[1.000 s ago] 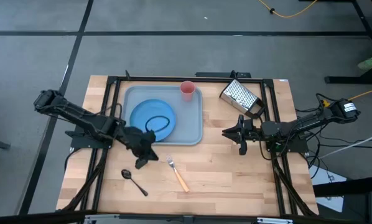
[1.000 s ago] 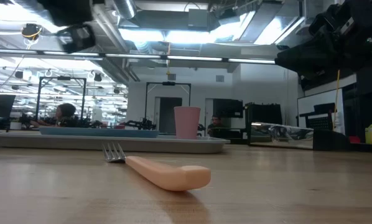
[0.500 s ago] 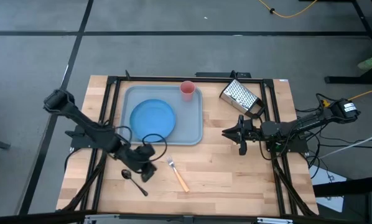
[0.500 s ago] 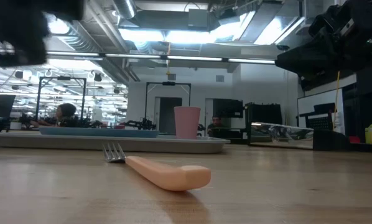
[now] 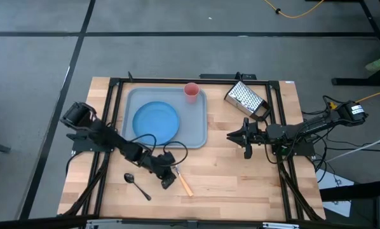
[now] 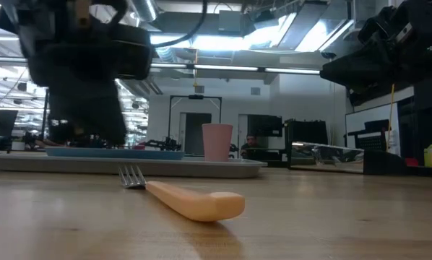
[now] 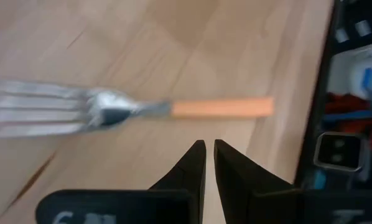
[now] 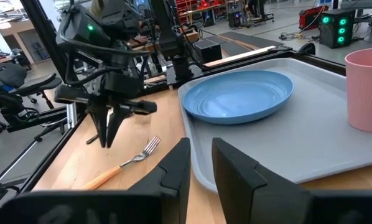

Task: Pick and place plate/cup/fork/spoon on tray
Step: Move the orange fork to the bottom center of the table

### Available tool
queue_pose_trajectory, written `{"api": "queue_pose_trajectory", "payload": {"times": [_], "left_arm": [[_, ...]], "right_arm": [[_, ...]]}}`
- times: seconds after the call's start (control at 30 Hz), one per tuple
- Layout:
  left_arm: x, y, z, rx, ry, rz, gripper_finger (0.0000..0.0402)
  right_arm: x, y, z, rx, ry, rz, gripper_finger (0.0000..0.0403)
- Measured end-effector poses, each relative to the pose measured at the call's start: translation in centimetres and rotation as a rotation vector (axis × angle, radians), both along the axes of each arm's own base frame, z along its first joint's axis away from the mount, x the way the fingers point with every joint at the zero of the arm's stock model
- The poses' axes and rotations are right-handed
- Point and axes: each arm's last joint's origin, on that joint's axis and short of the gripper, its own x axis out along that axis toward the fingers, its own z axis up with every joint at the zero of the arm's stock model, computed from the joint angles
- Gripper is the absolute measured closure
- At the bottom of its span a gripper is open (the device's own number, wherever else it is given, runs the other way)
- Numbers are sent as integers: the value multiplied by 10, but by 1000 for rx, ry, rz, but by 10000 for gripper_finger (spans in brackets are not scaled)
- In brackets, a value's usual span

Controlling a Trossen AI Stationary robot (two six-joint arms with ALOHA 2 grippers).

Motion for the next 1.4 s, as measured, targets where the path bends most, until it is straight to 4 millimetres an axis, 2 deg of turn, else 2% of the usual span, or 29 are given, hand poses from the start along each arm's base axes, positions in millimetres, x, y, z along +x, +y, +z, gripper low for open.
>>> {"api": "queue_pose_trajectory", "payload": {"times": [0.33,0.47,0.63,0.73,0.87,0.97,1.07,1.2,1.4], "left_arm": [[10,1,-17,-26,28,-27,374],[25,1,-15,-19,8,-24,374],[47,-3,-16,19,5,-114,374],[57,-5,-10,-7,24,-210,374],[65,-8,13,10,-29,-270,377],[66,-10,21,45,18,-293,386],[57,-7,16,98,188,-298,396],[47,-2,9,98,358,-214,400],[52,-5,18,45,346,-222,400]], "right_arm": [[-1,0,-5,-11,55,0,331],[-1,0,-6,-12,62,0,331],[-1,0,-8,-16,78,0,331],[-1,0,-8,-17,84,0,331],[-1,0,-9,-19,94,0,331],[-1,0,-10,-20,100,1,331],[-1,0,-10,-21,105,1,331],[-1,0,-10,-20,104,0,331],[-1,0,-10,-20,103,0,331]]}}
